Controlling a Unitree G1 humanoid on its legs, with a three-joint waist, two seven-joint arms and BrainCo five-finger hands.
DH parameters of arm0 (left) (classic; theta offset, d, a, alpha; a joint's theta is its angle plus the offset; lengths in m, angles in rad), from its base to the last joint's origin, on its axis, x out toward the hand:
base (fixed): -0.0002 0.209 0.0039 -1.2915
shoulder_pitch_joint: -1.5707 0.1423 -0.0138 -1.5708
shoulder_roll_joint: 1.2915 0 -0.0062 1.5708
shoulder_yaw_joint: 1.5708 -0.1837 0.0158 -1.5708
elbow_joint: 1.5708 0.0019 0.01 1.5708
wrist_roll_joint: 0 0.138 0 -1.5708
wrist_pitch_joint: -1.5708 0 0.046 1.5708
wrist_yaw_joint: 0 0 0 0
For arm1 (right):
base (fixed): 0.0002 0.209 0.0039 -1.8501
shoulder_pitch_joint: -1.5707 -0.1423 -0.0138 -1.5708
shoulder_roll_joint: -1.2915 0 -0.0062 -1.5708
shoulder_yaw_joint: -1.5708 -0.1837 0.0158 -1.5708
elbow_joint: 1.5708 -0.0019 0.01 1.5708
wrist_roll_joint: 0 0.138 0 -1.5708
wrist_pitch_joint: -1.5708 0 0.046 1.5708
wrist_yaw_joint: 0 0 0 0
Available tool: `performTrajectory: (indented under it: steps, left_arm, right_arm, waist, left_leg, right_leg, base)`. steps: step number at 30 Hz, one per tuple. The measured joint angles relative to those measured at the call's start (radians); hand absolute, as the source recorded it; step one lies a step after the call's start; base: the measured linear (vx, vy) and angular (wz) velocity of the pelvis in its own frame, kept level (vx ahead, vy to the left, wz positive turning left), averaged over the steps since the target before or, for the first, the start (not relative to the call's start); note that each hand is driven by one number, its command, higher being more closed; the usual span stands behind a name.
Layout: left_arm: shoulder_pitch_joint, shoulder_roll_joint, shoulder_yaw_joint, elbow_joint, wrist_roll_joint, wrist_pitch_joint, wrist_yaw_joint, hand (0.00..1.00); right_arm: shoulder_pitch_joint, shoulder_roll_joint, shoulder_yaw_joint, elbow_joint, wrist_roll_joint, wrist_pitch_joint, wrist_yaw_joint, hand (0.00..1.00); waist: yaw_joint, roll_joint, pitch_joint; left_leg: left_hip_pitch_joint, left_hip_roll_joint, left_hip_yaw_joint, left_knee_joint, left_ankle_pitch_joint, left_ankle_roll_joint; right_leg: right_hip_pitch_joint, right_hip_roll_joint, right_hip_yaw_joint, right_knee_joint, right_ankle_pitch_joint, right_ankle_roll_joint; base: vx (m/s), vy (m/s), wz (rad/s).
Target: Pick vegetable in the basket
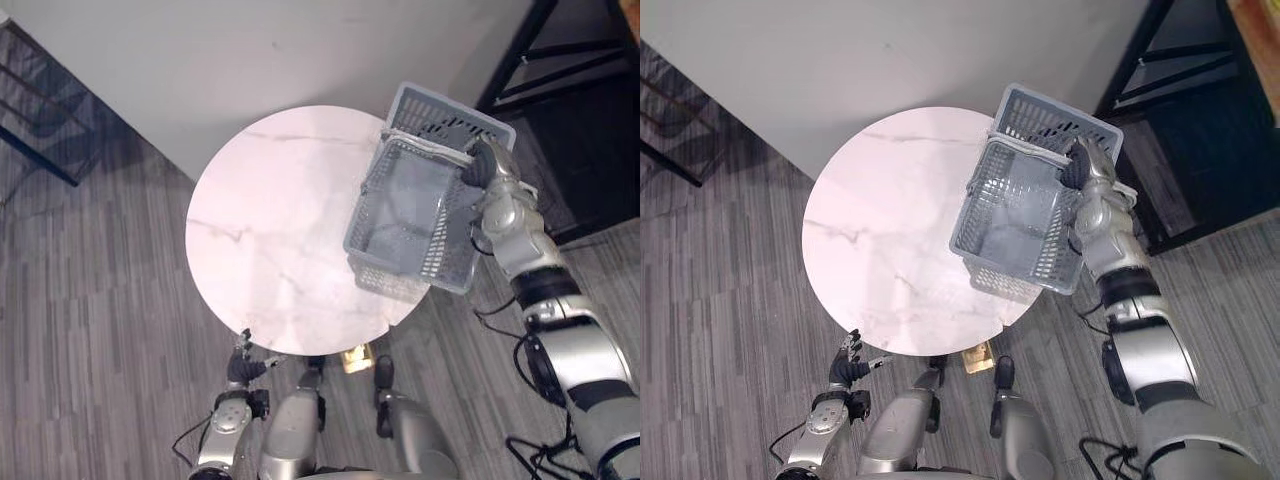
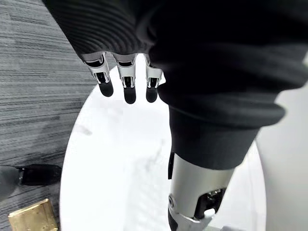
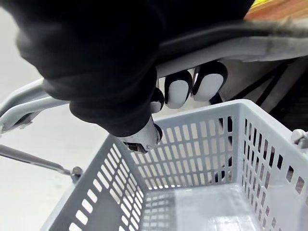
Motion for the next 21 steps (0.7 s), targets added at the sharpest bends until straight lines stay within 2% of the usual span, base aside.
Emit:
performTrajectory:
  steps: [2, 4, 7, 11, 16, 18, 21]
  left_arm:
    - [0.007, -0.003, 0.017, -0.018, 0.002, 0.011, -0.001, 0.0]
    - [0.027, -0.001, 0.051, -0.026, 0.011, 0.023, -0.004, 0.0]
    - [0.062, 0.0, 0.081, -0.037, 0.024, 0.027, -0.015, 0.0]
    - [0.111, 0.0, 0.114, -0.042, 0.037, 0.034, -0.022, 0.0]
    - [0.152, -0.004, 0.134, -0.075, 0.039, 0.039, -0.022, 0.0]
    - [0.175, -0.018, 0.134, -0.103, 0.041, 0.039, -0.022, 0.0]
    - [0.182, -0.041, 0.135, -0.118, 0.057, 0.039, -0.022, 0.0]
  right_arm:
    - [0.134, 0.009, -0.034, -0.09, 0.076, -0.024, 0.0, 1.0]
    - [0.321, 0.06, -0.091, -0.178, 0.178, -0.05, 0.005, 1.0]
    - [0.47, 0.108, -0.129, -0.233, 0.231, -0.053, 0.025, 1.0]
    - [0.64, 0.163, -0.161, -0.254, 0.3, -0.06, 0.057, 1.0]
    - [0.735, 0.26, -0.167, -0.255, 0.393, -0.072, 0.093, 1.0]
    - [0.758, 0.304, -0.167, -0.284, 0.417, -0.073, 0.1, 1.0]
    - [0.784, 0.337, -0.159, -0.343, 0.418, -0.073, 0.105, 1.0]
  waist:
    - [-0.019, -0.008, -0.008]
    - [-0.041, -0.029, -0.056]
    - [-0.05, -0.05, -0.106]
    - [-0.078, -0.065, -0.179]
    - [-0.083, -0.066, -0.191]
    - [-0.074, -0.065, -0.192]
    - [-0.07, -0.069, -0.19]
  left_leg:
    - [0.016, -0.002, -0.001, 0.0, -0.002, -0.003]
    - [0.026, -0.004, 0.004, 0.0, -0.012, -0.006]
    - [0.048, -0.006, 0.026, 0.0, -0.023, -0.002]
    - [0.083, -0.011, 0.054, 0.0, -0.039, 0.002]
    - [0.139, -0.006, 0.113, 0.008, -0.053, 0.005]
    - [0.158, -0.004, 0.148, 0.015, -0.063, 0.011]
    - [0.135, 0.0, 0.185, 0.085, -0.092, 0.017]
  right_leg:
    - [0.017, -0.002, 0.0, 0.0, -0.002, 0.003]
    - [0.024, -0.003, 0.01, -0.001, -0.006, 0.009]
    - [0.036, -0.005, 0.033, -0.001, -0.009, 0.014]
    - [0.059, -0.01, 0.063, -0.008, -0.019, 0.032]
    - [0.092, -0.006, 0.121, -0.007, -0.007, 0.047]
    - [0.096, -0.005, 0.151, -0.005, 0.0, 0.053]
    - [0.091, -0.009, 0.167, 0.016, 0.017, 0.048]
  base:
    - [0.02, 0.003, -0.02]
    - [0.03, 0.01, -0.08]
    - [0.04, 0.017, -0.19]
    - [0.0, 0.025, -0.23]
    - [-0.03, 0.019, -0.32]
    - [-0.07, 0.018, -0.41]
    - [-0.05, 0.031, -0.34]
